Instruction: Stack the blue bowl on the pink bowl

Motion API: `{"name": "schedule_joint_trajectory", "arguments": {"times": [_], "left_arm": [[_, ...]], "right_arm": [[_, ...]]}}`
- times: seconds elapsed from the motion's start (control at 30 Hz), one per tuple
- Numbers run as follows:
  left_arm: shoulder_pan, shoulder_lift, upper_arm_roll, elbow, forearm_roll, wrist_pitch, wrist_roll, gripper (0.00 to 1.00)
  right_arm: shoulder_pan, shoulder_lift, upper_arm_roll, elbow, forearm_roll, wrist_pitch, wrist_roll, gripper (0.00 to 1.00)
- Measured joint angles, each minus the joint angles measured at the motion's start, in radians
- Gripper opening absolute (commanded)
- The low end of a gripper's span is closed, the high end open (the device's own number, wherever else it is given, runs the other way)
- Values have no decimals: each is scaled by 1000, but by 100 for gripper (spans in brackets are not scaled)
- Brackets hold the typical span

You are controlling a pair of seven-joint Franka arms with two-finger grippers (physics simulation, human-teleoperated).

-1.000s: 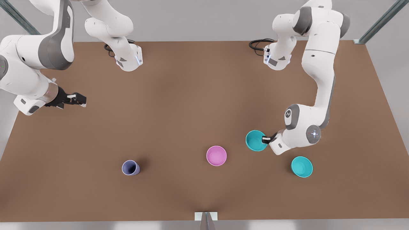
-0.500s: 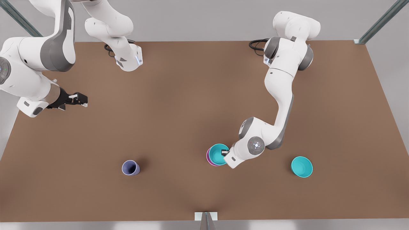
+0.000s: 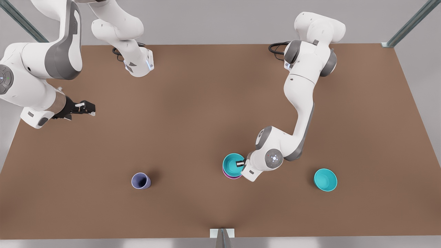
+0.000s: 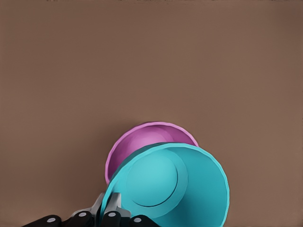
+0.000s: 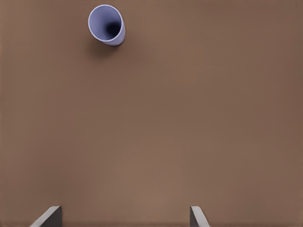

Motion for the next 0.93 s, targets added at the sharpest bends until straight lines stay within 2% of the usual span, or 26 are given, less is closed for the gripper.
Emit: {"name": "schedule_joint_trajectory", "arguments": {"times": [0.17, 0.2, 0.23, 0.27, 0.37, 0.43, 0.63, 0.7, 0.73, 0.93], "left_arm": [[0, 6, 0, 0, -1, 16, -40, 21], [0, 8, 0, 0, -1, 18, -46, 38], [0, 8, 0, 0, -3, 21, -51, 94], [1, 9, 0, -3, -6, 24, -54, 100], [10, 5, 0, -42, -23, 32, -48, 100], [44, -60, 3, -80, 4, -15, -39, 100], [220, -476, 42, -108, 213, -437, 38, 100], [268, -672, 45, -246, 244, -512, 99, 100], [278, -720, 45, -281, 253, -537, 128, 100], [286, -768, 46, -307, 278, -629, 275, 100]], "right_arm": [[0, 0, 0, -1, 0, 0, -6, 100], [0, 3, 0, 0, 0, 0, -6, 100], [0, 4, 0, 0, 0, 0, -7, 100], [0, 5, 0, 0, 0, 0, -8, 100], [0, 6, 0, 1, 0, 1, -11, 100], [0, 9, 0, 1, 0, 1, -12, 100], [-1, 9, -2, 2, 0, 1, -15, 100], [-1, 9, -2, 2, 0, 1, -16, 100], [-1, 9, -2, 2, 0, 1, -16, 100], [-1, 11, -3, 2, 0, 1, -19, 100]]}}
